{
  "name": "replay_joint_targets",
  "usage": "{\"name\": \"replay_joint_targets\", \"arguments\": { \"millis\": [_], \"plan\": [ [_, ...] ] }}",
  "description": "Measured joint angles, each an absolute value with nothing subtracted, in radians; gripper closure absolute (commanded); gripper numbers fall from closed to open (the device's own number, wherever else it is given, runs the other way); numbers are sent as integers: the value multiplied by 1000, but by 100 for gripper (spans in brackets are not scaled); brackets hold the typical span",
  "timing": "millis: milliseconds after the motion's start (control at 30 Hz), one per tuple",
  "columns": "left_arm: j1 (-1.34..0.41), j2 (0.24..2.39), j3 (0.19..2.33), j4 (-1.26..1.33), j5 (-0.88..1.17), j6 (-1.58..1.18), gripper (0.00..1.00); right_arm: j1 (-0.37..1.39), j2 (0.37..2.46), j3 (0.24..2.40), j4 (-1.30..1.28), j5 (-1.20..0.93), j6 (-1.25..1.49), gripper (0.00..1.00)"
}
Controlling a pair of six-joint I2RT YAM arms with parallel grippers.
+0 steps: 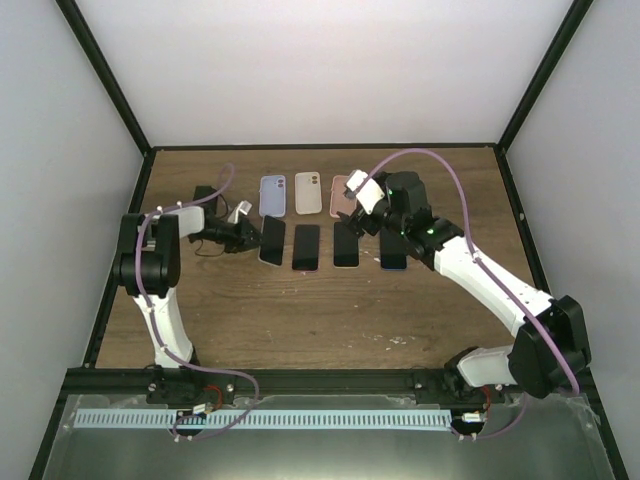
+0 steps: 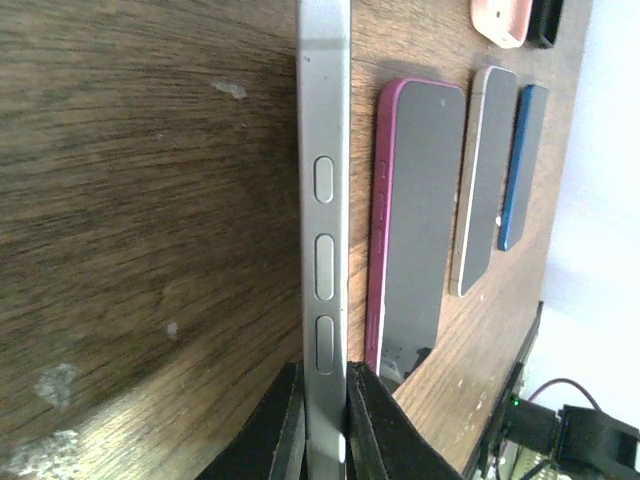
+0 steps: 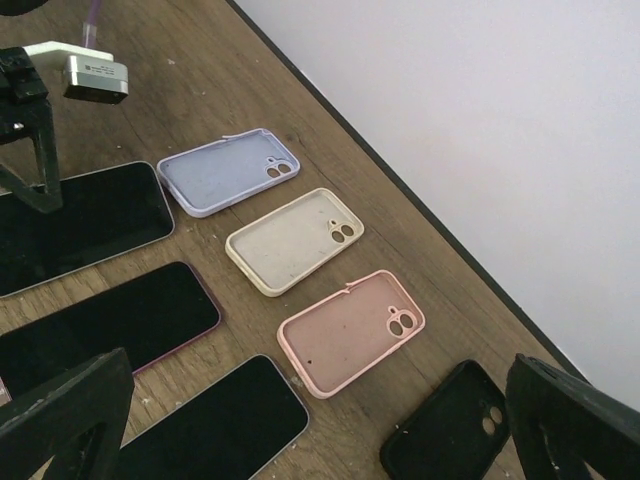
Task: Take the phone out of the phone case
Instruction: Place the phone at the center of the board, then reset both arms
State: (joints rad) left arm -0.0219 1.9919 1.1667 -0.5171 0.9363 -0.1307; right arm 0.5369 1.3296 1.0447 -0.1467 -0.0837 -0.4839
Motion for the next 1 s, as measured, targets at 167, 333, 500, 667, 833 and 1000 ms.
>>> {"name": "replay_joint_targets", "arguments": {
  "millis": [167, 333, 500, 667, 833, 1000],
  "plan": [
    [-29, 1992, 1173, -521, 869, -143, 74, 529, 1328, 1045, -148, -102, -471, 0],
    [-33, 1990, 1173, -536, 802, -146, 59, 522, 1328, 1045, -150, -117, -452, 0],
    [-43, 1958, 1174, -564, 747, -137, 44, 511, 1328, 1049, -157, -140, -432, 0],
    [-46, 1880, 1174, -601, 685, -105, 4, 459, 1322, 1054, -162, -199, -389, 0],
    [-21, 1685, 1161, -605, 621, -81, 0, 330, 1283, 1047, -154, -282, -304, 0],
    [87, 1483, 1098, -512, 565, -70, 0, 195, 1158, 894, -20, -308, -180, 0]
  ]
}}
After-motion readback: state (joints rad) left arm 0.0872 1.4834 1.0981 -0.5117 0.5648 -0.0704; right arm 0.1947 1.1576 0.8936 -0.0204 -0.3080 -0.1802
